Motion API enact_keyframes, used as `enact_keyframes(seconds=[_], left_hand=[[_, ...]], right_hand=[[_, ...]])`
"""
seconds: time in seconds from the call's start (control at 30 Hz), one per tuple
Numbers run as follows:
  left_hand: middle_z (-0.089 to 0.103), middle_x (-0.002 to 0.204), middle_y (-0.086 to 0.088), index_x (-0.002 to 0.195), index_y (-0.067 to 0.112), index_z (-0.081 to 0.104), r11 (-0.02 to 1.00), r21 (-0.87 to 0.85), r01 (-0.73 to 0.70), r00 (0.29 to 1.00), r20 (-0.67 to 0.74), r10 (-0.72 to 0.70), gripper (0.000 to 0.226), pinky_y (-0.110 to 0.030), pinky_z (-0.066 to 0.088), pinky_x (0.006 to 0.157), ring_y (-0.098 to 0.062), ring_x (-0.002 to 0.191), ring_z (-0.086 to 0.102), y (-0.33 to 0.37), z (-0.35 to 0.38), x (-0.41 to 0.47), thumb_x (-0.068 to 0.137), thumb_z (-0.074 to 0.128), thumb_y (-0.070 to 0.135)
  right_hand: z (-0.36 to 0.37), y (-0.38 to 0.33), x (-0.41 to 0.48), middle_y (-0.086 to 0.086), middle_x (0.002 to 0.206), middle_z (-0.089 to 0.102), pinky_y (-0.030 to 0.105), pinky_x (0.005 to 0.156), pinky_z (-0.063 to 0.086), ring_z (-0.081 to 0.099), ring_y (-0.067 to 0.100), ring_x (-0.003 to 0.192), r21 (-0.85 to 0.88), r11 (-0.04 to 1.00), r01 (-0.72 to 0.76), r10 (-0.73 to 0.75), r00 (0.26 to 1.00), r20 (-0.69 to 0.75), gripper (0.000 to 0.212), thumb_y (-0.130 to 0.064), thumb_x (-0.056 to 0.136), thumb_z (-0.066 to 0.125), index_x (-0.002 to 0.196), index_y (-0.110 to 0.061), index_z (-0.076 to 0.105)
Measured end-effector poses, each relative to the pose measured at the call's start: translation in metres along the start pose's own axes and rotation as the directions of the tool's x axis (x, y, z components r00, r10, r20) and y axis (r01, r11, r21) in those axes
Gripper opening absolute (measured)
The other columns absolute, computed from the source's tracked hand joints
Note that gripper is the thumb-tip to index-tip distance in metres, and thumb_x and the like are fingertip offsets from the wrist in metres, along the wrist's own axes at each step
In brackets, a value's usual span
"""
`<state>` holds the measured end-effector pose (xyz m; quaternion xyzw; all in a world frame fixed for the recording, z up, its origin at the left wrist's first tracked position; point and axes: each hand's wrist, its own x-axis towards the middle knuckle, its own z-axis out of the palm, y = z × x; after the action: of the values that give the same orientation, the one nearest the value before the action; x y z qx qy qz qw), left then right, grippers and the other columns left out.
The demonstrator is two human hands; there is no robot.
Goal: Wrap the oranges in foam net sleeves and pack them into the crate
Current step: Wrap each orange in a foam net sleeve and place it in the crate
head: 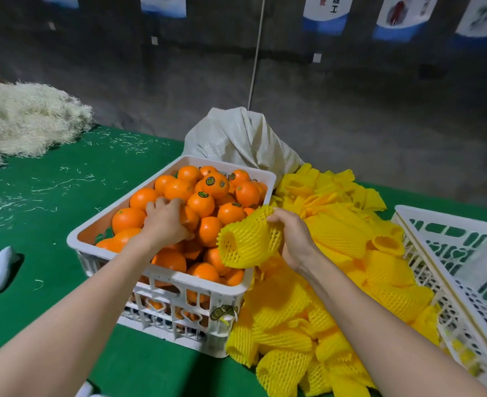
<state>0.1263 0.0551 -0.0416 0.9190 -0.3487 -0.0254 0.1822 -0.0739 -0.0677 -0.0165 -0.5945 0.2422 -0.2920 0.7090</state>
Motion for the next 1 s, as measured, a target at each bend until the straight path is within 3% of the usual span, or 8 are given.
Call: enact_keyframes(seconds=[0.13,0.2,0.3,0.4,0.5,0.8,0.9,1.0], left_hand=[[0.058,0.123,-0.017,0.129,0.015,0.055,0.984,-0.077,-0.159,0.971,-0.191,0.142,0.072,-0.039,0.038,0.090,-0.036,0.111,0.050,-0.005,0.009,0.001,0.064,0.084,0.025],[0.061,0.116,-0.006,0.124,0.016,0.058,0.912,-0.387,-0.132,0.975,-0.216,0.049,0.066,-0.030,0.044,0.075,-0.027,0.102,0.056,-0.003,0.007,-0.005,0.064,0.085,0.028],[0.057,0.125,-0.005,0.126,0.019,0.053,0.371,-0.925,0.088,0.992,0.116,0.056,0.071,-0.028,0.049,0.069,-0.024,0.102,0.059,0.012,-0.008,-0.023,0.063,0.083,0.032],[0.060,0.127,-0.016,0.129,0.017,0.052,-0.109,-0.938,0.329,0.906,0.281,0.315,0.064,-0.036,0.057,0.062,-0.032,0.093,0.069,0.040,-0.018,-0.042,0.070,0.074,0.029],[0.062,0.120,-0.021,0.134,0.010,0.049,-0.300,-0.849,0.435,0.863,0.299,0.406,0.061,-0.044,0.060,0.066,-0.033,0.091,0.070,0.073,-0.017,-0.057,0.076,0.061,0.023],[0.072,0.076,-0.008,0.118,0.017,0.059,-0.272,-0.838,0.473,0.840,0.335,0.427,0.029,-0.026,0.055,0.052,-0.018,0.063,0.070,0.156,0.006,-0.095,0.090,0.052,0.017],[0.070,0.069,-0.007,0.102,0.014,0.064,-0.318,-0.783,0.535,0.811,0.372,0.451,0.029,-0.028,0.055,0.051,-0.020,0.060,0.069,0.173,0.019,-0.103,0.073,0.063,0.021],[0.071,0.075,-0.011,0.078,0.006,0.073,-0.252,-0.771,0.585,0.756,0.406,0.514,0.023,-0.032,0.057,0.063,-0.023,0.068,0.070,0.185,0.031,-0.109,0.072,0.065,0.027]], right_hand=[[0.010,0.004,0.001,0.001,0.089,0.074,0.029,0.078,0.055,0.068,0.018,0.090,-0.064,0.998,0.019,-0.012,0.993,0.120,0.014,-0.022,0.088,0.060,0.091,-0.015,0.072],[0.011,0.004,-0.001,0.000,0.087,0.074,0.027,0.074,0.055,0.069,0.016,0.088,-0.074,0.997,0.012,-0.001,0.988,0.157,0.012,-0.022,0.085,0.062,0.093,-0.014,0.069],[0.009,0.001,-0.007,0.007,0.099,0.070,0.038,0.087,0.053,0.065,0.024,0.097,-0.049,0.998,-0.039,0.048,0.982,0.185,0.021,-0.018,0.085,0.060,0.104,-0.012,0.065],[0.004,-0.007,-0.019,0.010,0.097,0.069,0.036,0.081,0.053,0.066,0.024,0.089,0.049,0.993,-0.104,0.087,0.956,0.279,0.028,-0.017,0.081,0.059,0.107,-0.009,0.062],[-0.003,-0.015,-0.034,0.008,0.086,0.070,0.030,0.072,0.055,0.068,0.018,0.077,0.132,0.986,-0.100,0.042,0.923,0.382,0.018,-0.013,0.080,0.058,0.096,-0.011,0.065],[-0.048,-0.027,-0.066,-0.009,0.075,0.069,0.017,0.064,0.051,0.063,0.002,0.069,-0.032,0.993,0.117,-0.103,0.951,0.291,0.016,-0.007,0.087,0.052,0.089,-0.018,0.064],[-0.072,-0.025,-0.078,-0.017,0.081,0.067,0.011,0.072,0.044,0.059,-0.008,0.078,-0.425,0.804,0.416,-0.414,0.905,0.101,0.022,-0.003,0.092,0.053,0.089,-0.022,0.064],[-0.089,-0.014,-0.090,-0.002,0.092,0.061,0.008,0.077,0.039,0.054,-0.009,0.087,-0.651,0.592,0.474,-0.610,0.792,0.022,0.014,-0.008,0.090,0.059,0.094,-0.017,0.069]])
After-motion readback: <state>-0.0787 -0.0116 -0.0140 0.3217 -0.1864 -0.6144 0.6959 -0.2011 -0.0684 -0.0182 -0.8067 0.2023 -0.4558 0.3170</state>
